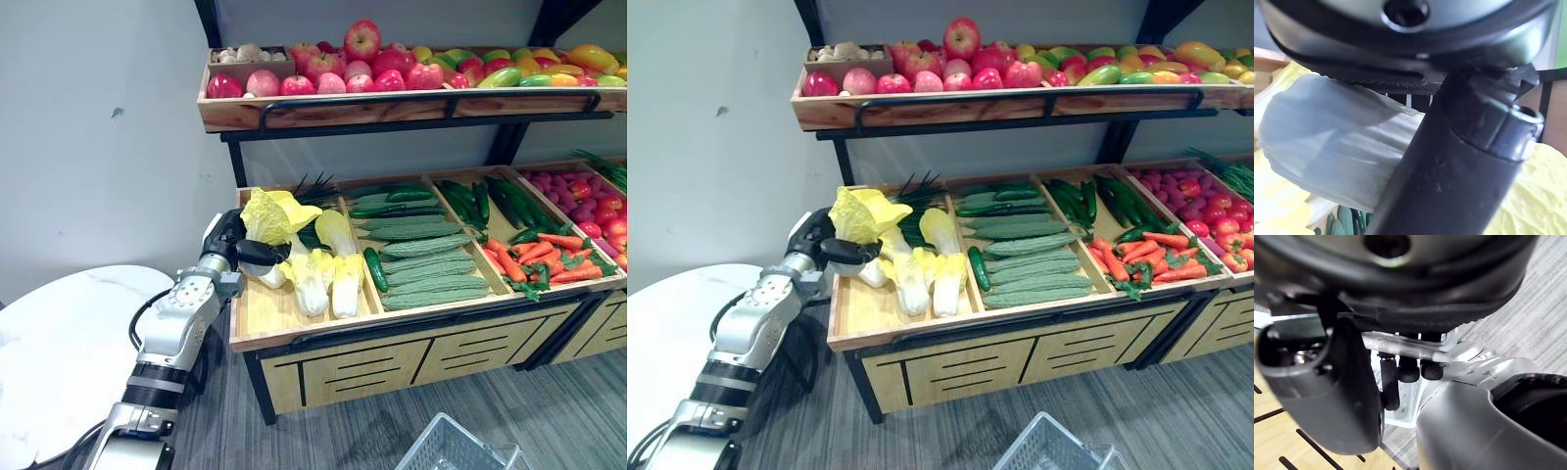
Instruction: Pick vegetable in the basket
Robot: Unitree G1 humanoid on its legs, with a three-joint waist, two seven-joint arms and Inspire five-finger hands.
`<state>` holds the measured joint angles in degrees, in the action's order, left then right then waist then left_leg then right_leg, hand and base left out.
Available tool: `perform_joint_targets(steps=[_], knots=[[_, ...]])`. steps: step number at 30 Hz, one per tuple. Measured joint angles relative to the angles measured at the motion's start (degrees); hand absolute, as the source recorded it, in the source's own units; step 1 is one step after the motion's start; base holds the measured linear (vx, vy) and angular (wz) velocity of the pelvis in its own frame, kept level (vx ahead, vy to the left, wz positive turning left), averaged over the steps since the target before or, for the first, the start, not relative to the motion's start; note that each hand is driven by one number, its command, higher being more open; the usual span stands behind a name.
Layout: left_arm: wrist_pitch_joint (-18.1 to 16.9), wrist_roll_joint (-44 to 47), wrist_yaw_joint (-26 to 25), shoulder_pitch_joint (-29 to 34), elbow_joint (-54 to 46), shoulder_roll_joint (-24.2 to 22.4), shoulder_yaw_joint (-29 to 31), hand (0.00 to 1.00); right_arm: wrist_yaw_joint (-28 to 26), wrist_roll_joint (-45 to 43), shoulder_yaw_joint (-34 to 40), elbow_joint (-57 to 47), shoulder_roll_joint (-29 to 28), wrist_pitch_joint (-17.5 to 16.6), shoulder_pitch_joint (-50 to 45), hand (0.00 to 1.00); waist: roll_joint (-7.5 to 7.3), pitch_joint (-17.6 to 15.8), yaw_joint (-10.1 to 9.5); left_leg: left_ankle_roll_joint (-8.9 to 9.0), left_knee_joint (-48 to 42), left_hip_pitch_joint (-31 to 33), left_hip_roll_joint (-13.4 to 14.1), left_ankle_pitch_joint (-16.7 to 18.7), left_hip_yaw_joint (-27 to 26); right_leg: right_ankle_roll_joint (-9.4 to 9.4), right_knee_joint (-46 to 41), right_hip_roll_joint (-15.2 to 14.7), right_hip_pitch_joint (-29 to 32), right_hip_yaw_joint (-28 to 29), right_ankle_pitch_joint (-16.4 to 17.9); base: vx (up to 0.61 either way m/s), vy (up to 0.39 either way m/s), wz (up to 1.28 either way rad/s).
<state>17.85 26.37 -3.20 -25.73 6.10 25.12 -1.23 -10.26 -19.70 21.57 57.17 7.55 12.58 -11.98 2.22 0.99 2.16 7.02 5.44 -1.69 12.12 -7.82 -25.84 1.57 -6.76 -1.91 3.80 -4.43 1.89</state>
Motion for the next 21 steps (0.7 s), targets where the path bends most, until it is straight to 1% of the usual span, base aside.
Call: perform_joint_targets(steps=[4,10,12,15,16,17,18,19,20,21], knots=[[0.0,0.7,1.7,0.0,0.0,-0.1,-0.4,0.0,0.0,-0.3,2.3,0.9,-0.4,0.2,-0.2,0.0,0.0,0.3,1.19,0.0,0.0,-0.2,0.0,0.0,-0.2,0.0,0.0,0.0,0.0,0.2,-0.1,-0.01,0.004,-0.02],[0.2,0.7,2.6,0.0,-0.3,-0.6,-4.5,0.0,0.4,-2.1,4.2,2.3,-0.6,-0.4,-0.2,0.0,-0.16,0.5,2.23,-0.05,0.0,-0.6,0.1,0.1,-1.7,0.02,-0.8,0.4,0.9,2.1,-0.2,-0.03,0.009,-0.14],[0.7,0.7,3.1,-0.1,-0.3,-1.9,-6.3,0.0,1.0,-5.4,4.5,2.3,-0.6,-0.9,-0.2,0.0,-0.27,0.2,3.83,-0.04,0.0,-1.5,0.1,0.1,-3.1,0.06,-1.8,0.7,1.5,3.8,-0.2,-0.04,0.011,-0.35],[0.7,0.7,3.2,-0.6,-0.3,-3.3,-7.5,0.0,1.0,-5.7,6.4,2.4,-0.7,-0.8,-0.3,0.0,-0.43,-0.1,4.88,0.07,-0.4,-2.6,0.0,0.9,-4.1,0.27,-2.7,1.3,2.4,6.6,0.2,-0.05,0.009,-0.48],[0.7,0.8,3.2,-0.9,-0.7,-3.4,-7.5,0.0,1.1,-5.7,6.9,2.5,-0.7,-0.8,-0.3,0.0,-0.82,-0.4,4.87,0.14,-2.0,-2.3,-0.3,2.8,-2.6,0.13,-3.2,1.7,3.6,9.2,0.2,-0.06,0.015,-0.69],[0.7,0.8,2.9,-0.9,-1.0,-3.4,-7.5,0.0,1.1,-5.7,7.0,2.5,-0.7,-0.8,-0.3,0.0,-1.34,-0.9,4.82,-0.16,-4.2,-1.6,-0.6,5.0,0.4,-0.02,-3.5,2.2,3.9,11.2,0.3,-0.03,0.026,-1.1],[0.8,0.8,1.9,-0.9,-1.6,-3.1,-7.5,0.0,1.1,-5.7,7.4,2.4,-0.6,-0.8,-0.2,0.0,-1.39,-1.4,4.06,-0.07,-9.1,-0.3,-2.1,10.1,7.3,-0.41,-4.1,3.0,4.1,15.0,0.3,0.01,0.073,-1.39],[0.9,0.7,1.0,-0.9,-1.8,-2.8,-7.4,0.0,1.1,-5.6,8.1,2.2,-0.3,-0.8,-0.1,0.0,-1.71,-2.1,3.16,-1.13,-13.1,0.5,-3.2,13.7,11.6,-0.59,-4.7,3.7,4.1,18.1,0.0,0.01,0.101,-1.4],[0.9,0.7,0.8,-0.9,-2.2,-2.7,-7.4,0.0,1.0,-5.7,8.5,2.0,-0.1,-0.7,-0.2,0.0,-1.37,-2.3,3.1,-1.37,-14.7,0.8,-3.5,14.7,12.9,-0.31,-5.1,4.0,4.1,19.2,-0.1,0.0,0.143,-1.06],[0.9,0.7,0.6,-0.9,-2.9,-2.8,-7.4,0.0,1.0,-5.7,8.9,2.0,0.2,-0.6,-0.3,0.0,-1.46,-2.6,3.42,-1.51,-16.1,0.9,-3.8,15.7,13.9,0.03,-5.6,4.2,4.4,20.3,-0.1,-0.01,0.142,-0.71]])
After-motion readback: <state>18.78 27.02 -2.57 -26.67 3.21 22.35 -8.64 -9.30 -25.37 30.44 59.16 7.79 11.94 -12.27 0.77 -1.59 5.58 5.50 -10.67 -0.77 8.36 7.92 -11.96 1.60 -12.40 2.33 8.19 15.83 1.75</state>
